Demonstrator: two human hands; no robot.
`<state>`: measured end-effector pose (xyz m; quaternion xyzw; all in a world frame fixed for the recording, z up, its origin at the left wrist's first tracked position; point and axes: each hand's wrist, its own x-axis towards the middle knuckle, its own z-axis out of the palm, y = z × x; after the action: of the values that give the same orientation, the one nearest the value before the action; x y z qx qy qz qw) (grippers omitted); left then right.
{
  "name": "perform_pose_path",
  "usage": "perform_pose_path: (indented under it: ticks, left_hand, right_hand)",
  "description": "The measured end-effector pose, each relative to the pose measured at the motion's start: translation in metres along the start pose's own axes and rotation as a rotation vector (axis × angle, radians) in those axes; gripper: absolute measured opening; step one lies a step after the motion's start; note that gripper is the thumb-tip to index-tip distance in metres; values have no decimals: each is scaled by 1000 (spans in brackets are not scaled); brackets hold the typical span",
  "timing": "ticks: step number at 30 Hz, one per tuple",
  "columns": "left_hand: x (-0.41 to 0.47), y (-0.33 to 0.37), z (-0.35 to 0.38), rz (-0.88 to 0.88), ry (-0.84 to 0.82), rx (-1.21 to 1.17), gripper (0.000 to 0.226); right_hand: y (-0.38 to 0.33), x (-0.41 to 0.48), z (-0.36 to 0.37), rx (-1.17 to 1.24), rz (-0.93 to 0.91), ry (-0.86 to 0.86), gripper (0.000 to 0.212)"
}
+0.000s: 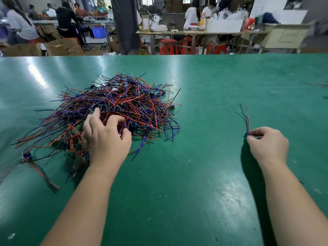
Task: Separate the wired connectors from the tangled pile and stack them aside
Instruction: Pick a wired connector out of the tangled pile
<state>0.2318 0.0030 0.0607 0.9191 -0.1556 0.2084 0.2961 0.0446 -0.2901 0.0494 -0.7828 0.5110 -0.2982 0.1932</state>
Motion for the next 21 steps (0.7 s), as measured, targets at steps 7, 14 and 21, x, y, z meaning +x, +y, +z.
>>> perform_pose_path:
  ticks: [7, 14, 21]
  left_hand:
    - [6, -16, 13, -145, -156, 123, 44]
    - [3, -3, 1, -49, 132, -192, 37]
    - [-24, 44, -8, 483, 240, -513, 30]
  right_hand:
    - [-6, -6, 0, -270, -76, -67, 20]
    - [-20, -13, -3, -179, -109, -49, 34]
    - [-72, -68, -10, 883, -211, -644, 19]
